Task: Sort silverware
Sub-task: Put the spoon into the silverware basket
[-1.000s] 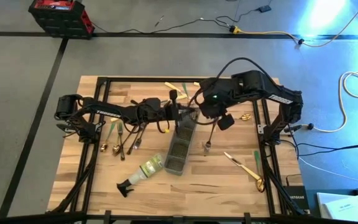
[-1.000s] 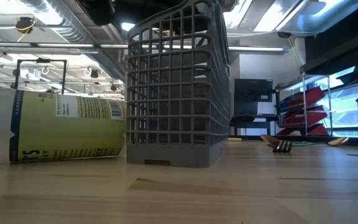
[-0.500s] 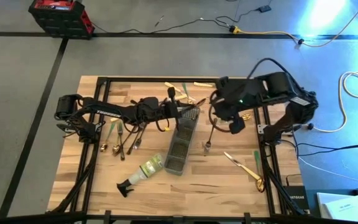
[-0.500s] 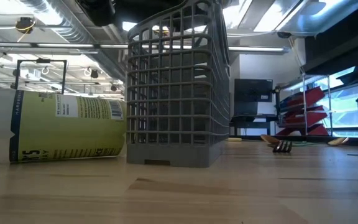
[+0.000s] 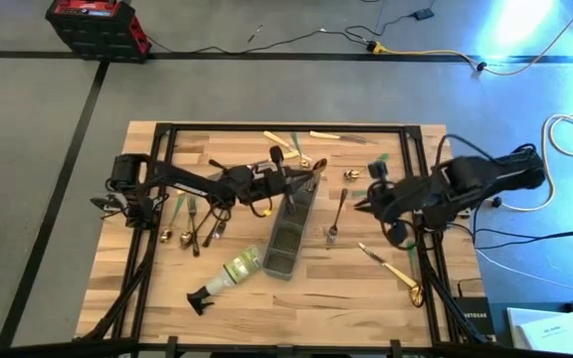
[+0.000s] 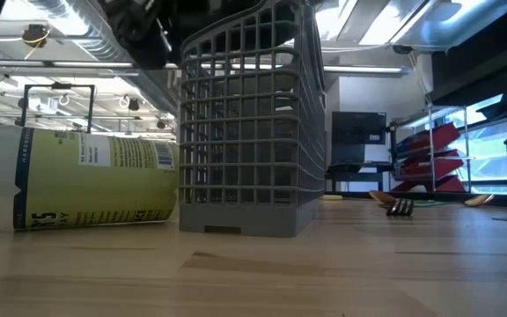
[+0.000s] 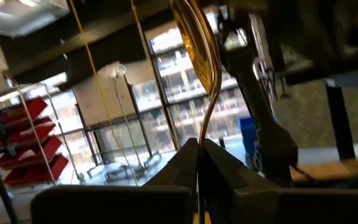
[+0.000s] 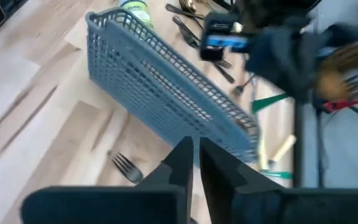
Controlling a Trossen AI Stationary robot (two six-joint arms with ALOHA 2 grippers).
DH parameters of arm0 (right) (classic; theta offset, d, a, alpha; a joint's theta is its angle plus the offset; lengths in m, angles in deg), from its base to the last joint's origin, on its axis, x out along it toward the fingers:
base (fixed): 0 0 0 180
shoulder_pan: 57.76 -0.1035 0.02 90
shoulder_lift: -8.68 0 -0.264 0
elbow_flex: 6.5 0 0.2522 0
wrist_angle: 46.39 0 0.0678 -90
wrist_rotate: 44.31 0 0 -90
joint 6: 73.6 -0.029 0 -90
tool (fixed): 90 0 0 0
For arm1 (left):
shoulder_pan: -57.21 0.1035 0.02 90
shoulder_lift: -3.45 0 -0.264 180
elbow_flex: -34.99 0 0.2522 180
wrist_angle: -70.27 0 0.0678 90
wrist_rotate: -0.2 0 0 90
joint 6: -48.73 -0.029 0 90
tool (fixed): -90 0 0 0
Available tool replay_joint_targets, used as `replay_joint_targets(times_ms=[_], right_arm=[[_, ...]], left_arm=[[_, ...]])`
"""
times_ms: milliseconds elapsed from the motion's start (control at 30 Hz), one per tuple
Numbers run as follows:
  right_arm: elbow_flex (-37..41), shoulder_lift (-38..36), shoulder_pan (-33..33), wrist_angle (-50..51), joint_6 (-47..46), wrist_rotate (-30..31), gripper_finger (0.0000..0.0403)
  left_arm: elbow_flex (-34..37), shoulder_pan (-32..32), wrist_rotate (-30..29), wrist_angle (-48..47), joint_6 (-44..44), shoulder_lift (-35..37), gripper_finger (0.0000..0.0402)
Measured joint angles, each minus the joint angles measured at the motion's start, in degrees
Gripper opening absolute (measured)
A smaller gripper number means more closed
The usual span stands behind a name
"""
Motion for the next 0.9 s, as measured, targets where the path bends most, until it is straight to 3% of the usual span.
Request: replay_joint_targets(times_ms=[100,267,600,900], right_arm=[[10.0,-3.0,-0.6,-6.4,-3.1,-0.1,0.0026],[21.8,-5.6,-1.3,-14.6,-4.5,-0.4,0.0024],[33.3,-6.2,-1.2,-31.0,-6.0,-2.8,0.0007],[45.5,-6.2,-1.2,-56.5,-6.6,-4.5,0.0001]], left_arm=[[0.0,1.3,-0.1,4.8,4.9,-2.2,0.0],[0.0,3.1,-4.5,4.6,13.0,-4.1,0.0],[0.0,2.3,-4.6,5.1,13.3,-4.9,0.0],[0.0,2.0,-3.8,9.7,14.0,-6.7,0.0]])
